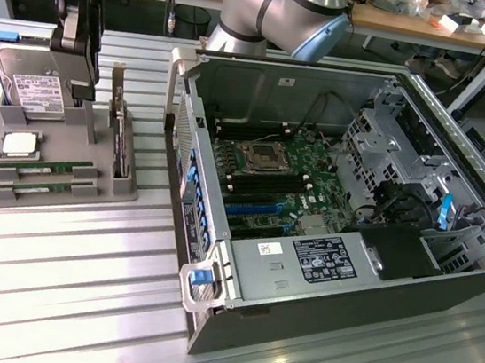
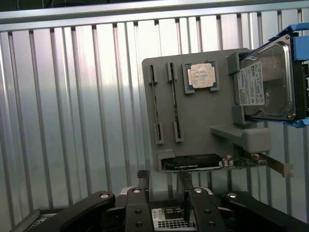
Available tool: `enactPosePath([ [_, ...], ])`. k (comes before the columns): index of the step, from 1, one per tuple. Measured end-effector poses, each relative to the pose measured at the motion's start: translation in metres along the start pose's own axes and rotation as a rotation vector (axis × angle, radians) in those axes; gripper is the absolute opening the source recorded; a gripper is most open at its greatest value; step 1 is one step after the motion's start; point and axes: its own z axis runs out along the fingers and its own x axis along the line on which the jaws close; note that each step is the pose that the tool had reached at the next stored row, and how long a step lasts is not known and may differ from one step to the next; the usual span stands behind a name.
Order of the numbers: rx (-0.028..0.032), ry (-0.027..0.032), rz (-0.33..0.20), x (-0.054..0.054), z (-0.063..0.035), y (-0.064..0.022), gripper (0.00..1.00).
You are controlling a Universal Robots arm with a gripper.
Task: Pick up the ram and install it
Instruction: 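Pick up the ram and move it above insertion slot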
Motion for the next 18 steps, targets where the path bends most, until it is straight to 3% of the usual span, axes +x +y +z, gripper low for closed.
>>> enactPosePath([
  [18,0.0000,0.0000,0.000,0.000,0.0120,0.0032,0.36],
])
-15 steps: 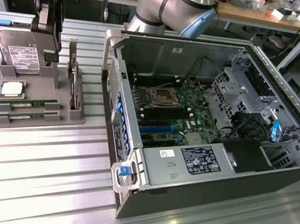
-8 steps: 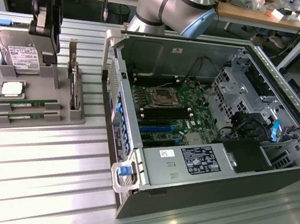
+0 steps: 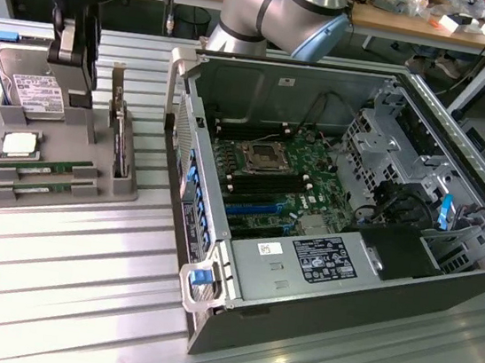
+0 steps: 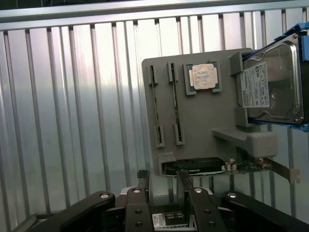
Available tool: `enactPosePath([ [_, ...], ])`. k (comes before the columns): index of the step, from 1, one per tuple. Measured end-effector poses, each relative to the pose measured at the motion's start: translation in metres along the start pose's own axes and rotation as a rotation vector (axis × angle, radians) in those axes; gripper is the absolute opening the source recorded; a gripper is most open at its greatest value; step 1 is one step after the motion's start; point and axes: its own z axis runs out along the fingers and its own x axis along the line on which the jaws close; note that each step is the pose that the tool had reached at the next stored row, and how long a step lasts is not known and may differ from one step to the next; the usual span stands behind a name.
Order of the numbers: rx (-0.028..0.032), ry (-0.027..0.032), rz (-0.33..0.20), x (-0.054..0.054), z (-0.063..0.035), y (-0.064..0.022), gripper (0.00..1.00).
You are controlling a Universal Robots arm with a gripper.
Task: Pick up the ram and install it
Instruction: 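Pick up the ram and move it above insertion slot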
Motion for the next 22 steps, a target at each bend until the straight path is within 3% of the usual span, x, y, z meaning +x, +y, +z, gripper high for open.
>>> enactPosePath([
  [22,0.0000,0.0000,0.000,0.000,0.0155,-0.0004,0.36],
])
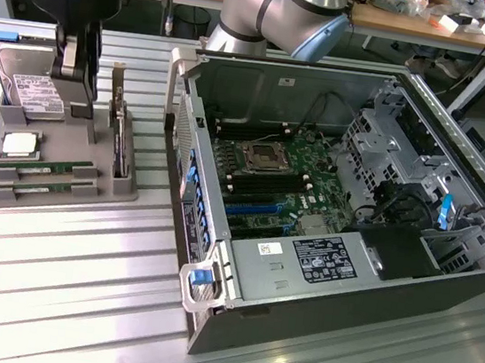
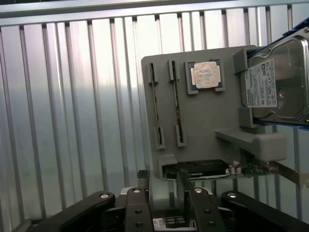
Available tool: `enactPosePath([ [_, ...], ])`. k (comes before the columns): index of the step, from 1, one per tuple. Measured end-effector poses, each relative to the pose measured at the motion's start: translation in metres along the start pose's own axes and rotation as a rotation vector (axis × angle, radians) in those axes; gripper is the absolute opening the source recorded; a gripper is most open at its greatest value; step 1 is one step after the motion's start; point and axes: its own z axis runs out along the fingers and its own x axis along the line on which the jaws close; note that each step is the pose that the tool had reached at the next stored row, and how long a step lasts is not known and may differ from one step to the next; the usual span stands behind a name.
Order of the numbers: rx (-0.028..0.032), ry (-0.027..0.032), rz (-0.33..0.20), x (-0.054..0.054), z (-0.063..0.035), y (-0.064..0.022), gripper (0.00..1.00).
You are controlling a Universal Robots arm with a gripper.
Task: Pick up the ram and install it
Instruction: 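Pick up the ram and move it above insertion slot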
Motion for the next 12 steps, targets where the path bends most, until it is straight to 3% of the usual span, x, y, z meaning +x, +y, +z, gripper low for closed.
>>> enactPosePath([
  [12,0.0000,0.0000,0.000,0.0001,0.0069,-0.0002,0.36],
])
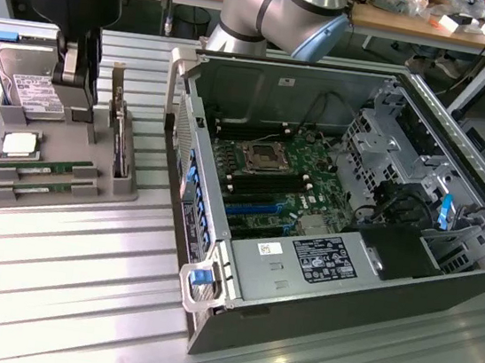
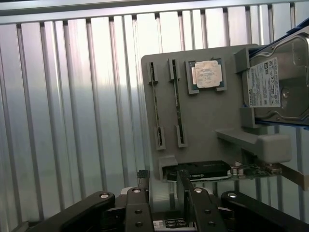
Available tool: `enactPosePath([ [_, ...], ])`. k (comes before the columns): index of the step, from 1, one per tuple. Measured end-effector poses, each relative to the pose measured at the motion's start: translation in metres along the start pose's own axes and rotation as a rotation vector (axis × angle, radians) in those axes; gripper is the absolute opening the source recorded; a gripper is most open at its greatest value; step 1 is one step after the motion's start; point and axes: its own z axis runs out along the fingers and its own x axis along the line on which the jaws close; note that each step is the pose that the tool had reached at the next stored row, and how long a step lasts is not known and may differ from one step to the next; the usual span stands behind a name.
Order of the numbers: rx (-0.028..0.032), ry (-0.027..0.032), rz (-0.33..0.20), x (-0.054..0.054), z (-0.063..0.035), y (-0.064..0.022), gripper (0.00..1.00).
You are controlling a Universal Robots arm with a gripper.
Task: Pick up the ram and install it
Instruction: 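Pick up the ram and move it above insertion slot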
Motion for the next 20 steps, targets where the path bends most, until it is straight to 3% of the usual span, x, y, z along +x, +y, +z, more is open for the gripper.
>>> enactPosePath([
  [20,0.0000,0.0000,0.000,0.0002,0.0097,-0.0003,0.36],
])
